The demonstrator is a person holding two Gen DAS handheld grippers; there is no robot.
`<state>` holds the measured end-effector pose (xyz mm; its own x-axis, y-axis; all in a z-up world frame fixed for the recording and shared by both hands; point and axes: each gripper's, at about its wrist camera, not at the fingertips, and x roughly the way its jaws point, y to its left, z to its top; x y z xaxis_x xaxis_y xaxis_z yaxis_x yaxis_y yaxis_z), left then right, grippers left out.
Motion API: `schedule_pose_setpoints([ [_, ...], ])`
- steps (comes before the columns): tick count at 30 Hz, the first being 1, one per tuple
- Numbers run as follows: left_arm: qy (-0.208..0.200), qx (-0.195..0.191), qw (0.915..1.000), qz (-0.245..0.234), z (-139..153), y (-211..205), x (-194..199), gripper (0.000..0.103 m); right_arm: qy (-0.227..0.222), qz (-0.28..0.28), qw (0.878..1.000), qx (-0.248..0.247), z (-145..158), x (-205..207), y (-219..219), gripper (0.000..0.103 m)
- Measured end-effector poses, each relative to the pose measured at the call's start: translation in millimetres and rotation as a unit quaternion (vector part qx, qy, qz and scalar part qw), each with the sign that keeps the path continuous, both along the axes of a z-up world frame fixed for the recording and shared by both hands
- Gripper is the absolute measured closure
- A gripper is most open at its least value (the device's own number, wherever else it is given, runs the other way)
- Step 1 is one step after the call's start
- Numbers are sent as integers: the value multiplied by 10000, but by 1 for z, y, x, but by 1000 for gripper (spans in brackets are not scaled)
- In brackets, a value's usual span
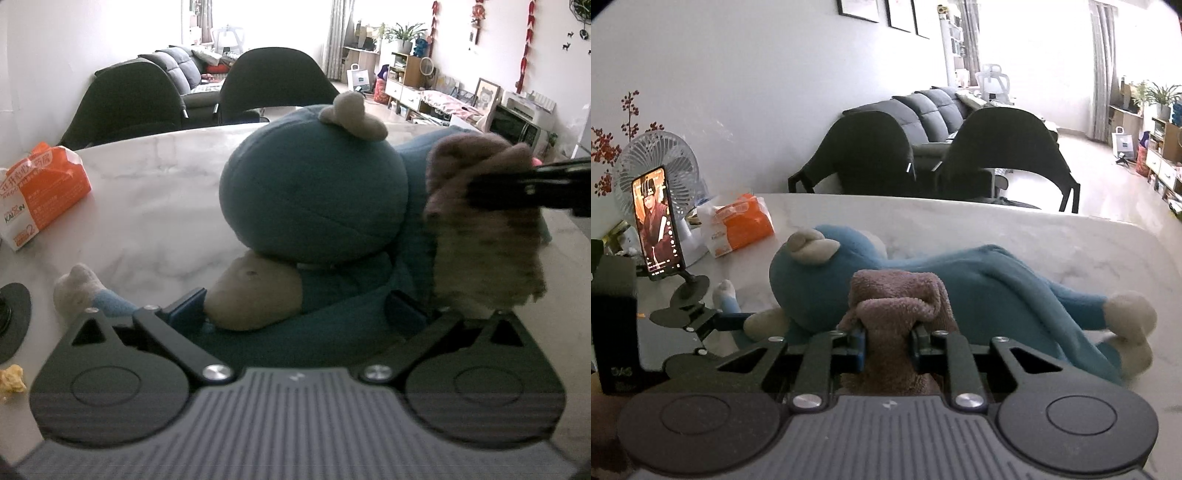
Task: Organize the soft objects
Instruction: 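Rub the towel against the side of the plush head with the right gripper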
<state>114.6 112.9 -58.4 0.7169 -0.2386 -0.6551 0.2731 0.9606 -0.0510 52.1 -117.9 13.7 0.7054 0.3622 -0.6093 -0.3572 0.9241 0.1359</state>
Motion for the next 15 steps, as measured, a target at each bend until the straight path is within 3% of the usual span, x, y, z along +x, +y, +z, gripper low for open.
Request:
schedule_pose_setpoints([
  [6, -25, 76, 10000, -59, 1, 2, -4, 0, 162, -168, 9991, 346, -9, 4, -18, 80],
  [12, -344, 618, 9971, -277, 1, 10, -22, 0, 134, -126, 9989, 439, -4, 7, -16, 80],
  [15, -274, 646, 9972, -262, -2, 20, -26, 0, 112, -42, 9988, 479, -2, 10, -12, 80],
])
